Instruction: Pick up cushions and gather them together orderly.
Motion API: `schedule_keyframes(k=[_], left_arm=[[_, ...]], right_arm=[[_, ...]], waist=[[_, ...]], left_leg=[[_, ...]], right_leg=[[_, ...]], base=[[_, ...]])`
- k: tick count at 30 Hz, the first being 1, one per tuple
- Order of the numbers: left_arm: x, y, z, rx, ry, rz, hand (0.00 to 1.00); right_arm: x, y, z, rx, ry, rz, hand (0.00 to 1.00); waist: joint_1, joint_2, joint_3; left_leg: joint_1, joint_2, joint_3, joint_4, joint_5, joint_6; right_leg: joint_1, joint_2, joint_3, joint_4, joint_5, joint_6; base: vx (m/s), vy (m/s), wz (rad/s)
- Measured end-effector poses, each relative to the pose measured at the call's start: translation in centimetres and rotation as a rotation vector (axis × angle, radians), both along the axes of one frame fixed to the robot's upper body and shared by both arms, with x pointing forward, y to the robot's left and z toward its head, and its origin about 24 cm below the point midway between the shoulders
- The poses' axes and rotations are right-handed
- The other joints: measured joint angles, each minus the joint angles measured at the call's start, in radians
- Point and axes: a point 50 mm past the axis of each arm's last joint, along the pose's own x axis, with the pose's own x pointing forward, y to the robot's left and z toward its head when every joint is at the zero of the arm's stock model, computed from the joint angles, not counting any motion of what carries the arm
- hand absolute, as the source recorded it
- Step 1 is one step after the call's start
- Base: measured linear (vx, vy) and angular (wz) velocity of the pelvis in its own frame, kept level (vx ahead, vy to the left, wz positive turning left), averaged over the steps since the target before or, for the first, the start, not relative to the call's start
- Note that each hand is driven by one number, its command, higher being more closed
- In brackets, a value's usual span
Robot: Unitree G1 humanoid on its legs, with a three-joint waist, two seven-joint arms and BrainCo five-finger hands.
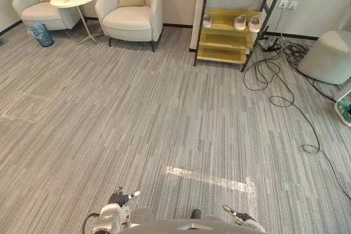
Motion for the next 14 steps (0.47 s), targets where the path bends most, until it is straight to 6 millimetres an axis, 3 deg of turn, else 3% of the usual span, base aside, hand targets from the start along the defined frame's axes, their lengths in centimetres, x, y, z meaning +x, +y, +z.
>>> schedule_keyframes(k=[2, 3, 4, 5, 6, 14], left_arm=[[0.2, 0.0, 0.1, 0.0, -0.006, -0.002, 0.0], [0.3, 0.0, 0.1, 0.0, -0.007, -0.002, 0.0], [0.3, -0.2, 0.1, -0.008, -0.007, -0.002, 0.0], [0.2, -0.1, 0.1, -0.003, -0.006, 0.002, 0.0], [0.1, 0.3, 0.0, 0.007, 0.0, 0.001, 0.0], [-0.4, 1.1, -0.1, 0.017, 0.018, 0.039, 0.0]], right_arm=[[-0.1, 0.1, 0.0, 0.006, -0.002, -0.014, 0.0], [-0.1, 0.0, 0.0, 0.007, -0.004, -0.023, 0.0], [-0.2, -0.2, 0.0, 0.001, -0.005, -0.025, 0.0], [-0.2, -0.3, 0.0, -0.001, -0.003, -0.026, 0.0], [-0.6, 0.3, -0.2, 0.016, 0.007, -0.027, 0.0], [-0.6, 1.4, -0.4, 0.043, 0.003, -0.032, 0.0]], waist=[[0.004, -0.005, 0.003], [0.007, -0.004, 0.004], [0.009, 0.007, 0.005], [0.014, 0.007, 0.0], [0.016, -0.032, -0.019], [0.015, -0.057, -0.037]], left_leg=[[-0.019, 0.0, -0.01, -0.133, -0.088, 0.011], [-0.015, 0.0, -0.017, -0.253, -0.079, 0.008], [-0.005, 0.0, -0.034, -0.39, 0.011, 0.019], [0.014, -0.016, -0.026, -0.417, 0.017, 0.024], [0.033, -0.055, -0.014, -0.48, 0.04, 0.045], [0.11, -0.119, -0.006, -0.555, 0.055, 0.077]], right_leg=[[-0.002, -0.018, 0.019, 0.003, 0.002, 0.011], [-0.006, -0.024, 0.028, 0.009, 0.0, 0.028], [-0.007, -0.024, 0.037, 0.015, -0.005, 0.052], [-0.007, -0.033, 0.049, 0.006, 0.005, 0.067], [-0.003, -0.059, 0.067, -0.011, 0.012, 0.075], [0.031, -0.106, 0.085, -0.038, 0.006, 0.075]], base=[[0.08, 0.117, -0.22], [0.06, 0.191, -0.26], [0.06, 0.198, -0.24], [0.11, 0.226, -0.15], [0.13, 0.16, -0.09], [0.12, 0.1, -0.03]])
